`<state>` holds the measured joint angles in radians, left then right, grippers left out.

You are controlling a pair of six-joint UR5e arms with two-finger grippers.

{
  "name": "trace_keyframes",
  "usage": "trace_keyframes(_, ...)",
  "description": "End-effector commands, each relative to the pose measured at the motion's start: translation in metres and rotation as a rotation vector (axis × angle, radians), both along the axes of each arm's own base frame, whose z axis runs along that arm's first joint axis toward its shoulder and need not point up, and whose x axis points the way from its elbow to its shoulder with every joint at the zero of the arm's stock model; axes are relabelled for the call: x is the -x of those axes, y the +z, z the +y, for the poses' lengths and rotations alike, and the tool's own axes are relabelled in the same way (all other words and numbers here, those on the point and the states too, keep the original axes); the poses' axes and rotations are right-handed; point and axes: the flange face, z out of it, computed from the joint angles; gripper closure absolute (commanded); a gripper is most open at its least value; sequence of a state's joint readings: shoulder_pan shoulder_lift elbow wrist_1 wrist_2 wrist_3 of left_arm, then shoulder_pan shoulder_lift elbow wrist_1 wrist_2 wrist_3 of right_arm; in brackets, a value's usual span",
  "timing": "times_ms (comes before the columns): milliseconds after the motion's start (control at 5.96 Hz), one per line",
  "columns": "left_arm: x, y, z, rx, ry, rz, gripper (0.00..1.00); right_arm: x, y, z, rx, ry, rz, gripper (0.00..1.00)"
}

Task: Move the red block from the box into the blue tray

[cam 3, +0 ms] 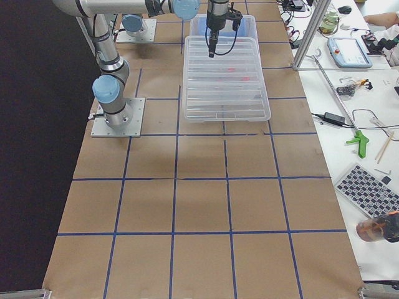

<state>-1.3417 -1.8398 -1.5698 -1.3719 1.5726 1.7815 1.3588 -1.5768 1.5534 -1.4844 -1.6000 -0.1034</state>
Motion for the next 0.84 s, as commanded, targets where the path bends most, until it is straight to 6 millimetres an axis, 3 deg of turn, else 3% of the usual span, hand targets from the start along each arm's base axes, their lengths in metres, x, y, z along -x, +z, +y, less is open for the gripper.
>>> trace_keyframes(0,-0.015,-0.074,0.000,-0.014,-0.066,0.013,0.93,0.109,-0.035,-0.005,0.007,0.074,-0.008,0.00)
trace_keyframes(168,-0.023,-0.121,0.009,0.015,-0.073,0.009,0.93,0.150,-0.054,-0.007,0.032,0.084,0.007,0.00)
trace_keyframes(336,-0.020,-0.148,0.019,0.045,-0.075,-0.002,0.93,0.189,-0.080,-0.001,-0.040,0.083,0.066,0.00)
trace_keyframes(504,-0.020,-0.162,0.020,0.035,-0.073,0.001,0.91,0.218,-0.093,0.011,-0.092,0.043,0.107,0.00)
trace_keyframes(672,-0.021,-0.173,0.019,0.019,-0.074,0.009,0.89,0.229,-0.100,0.018,-0.123,0.023,0.125,0.00)
